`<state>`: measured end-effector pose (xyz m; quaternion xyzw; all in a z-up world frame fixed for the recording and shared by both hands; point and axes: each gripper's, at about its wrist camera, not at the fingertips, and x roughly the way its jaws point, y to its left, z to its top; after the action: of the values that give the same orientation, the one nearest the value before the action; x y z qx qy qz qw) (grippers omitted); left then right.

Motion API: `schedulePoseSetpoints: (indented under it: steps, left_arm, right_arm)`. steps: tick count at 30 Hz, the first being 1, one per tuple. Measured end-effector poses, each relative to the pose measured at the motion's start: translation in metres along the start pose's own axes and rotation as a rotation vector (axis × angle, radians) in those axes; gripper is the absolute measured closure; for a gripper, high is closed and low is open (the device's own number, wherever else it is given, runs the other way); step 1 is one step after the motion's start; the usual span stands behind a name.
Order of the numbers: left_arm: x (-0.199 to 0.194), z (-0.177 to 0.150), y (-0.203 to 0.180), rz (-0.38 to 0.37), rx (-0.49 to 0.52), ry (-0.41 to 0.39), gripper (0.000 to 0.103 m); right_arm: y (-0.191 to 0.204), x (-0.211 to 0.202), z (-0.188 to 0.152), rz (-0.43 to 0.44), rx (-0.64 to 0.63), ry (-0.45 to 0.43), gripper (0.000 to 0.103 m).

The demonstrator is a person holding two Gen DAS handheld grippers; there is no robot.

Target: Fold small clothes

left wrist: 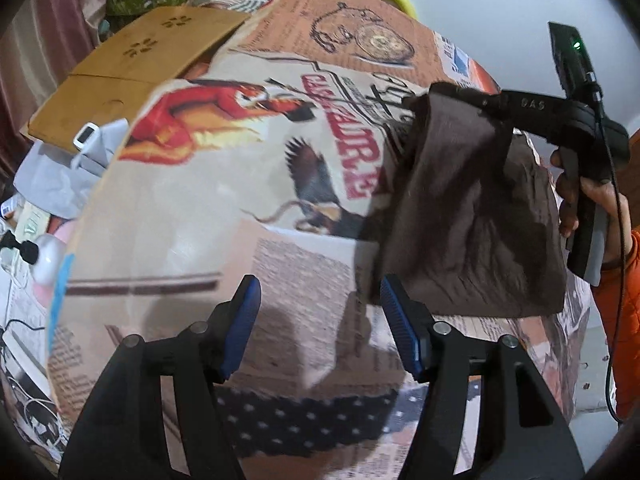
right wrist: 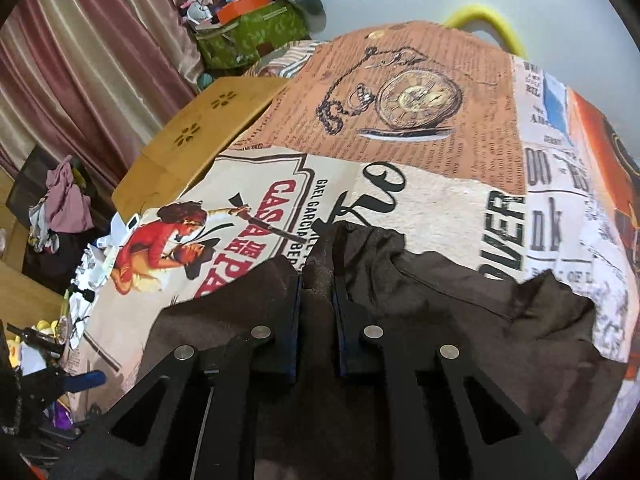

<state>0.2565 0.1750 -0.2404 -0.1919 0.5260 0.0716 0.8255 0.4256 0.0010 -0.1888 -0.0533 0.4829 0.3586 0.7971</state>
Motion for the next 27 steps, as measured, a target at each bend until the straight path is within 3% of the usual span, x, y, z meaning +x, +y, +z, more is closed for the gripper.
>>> schedulePoseSetpoints:
  steps: [3,14,19,27]
  left_arm:
    - [0.001,-0.003,-0.01,-0.003,0.009,0.012,0.041]
    - [-0.031,0.0,-0.023,0.008,0.015,-0.059,0.04]
    - [-0.027,-0.001,-0.041,-0.007,0.046,-0.036,0.04]
    - [-0.011,-0.001,-0.08,-0.028,0.128,-0.008,0.04]
  right_arm:
    - [-0.007,-0.013,-0.005,0.002,0.001,-0.023,0.092]
    - [-0.055,-0.086,-0.023,0.012,0.076,-0.161,0.094]
    - [-0.084,-0.12,-0.039,0.004,0.126,-0.222,0.094]
    - [-0.125,-0.126,-0.065,-0.044,0.188,-0.196,0.094]
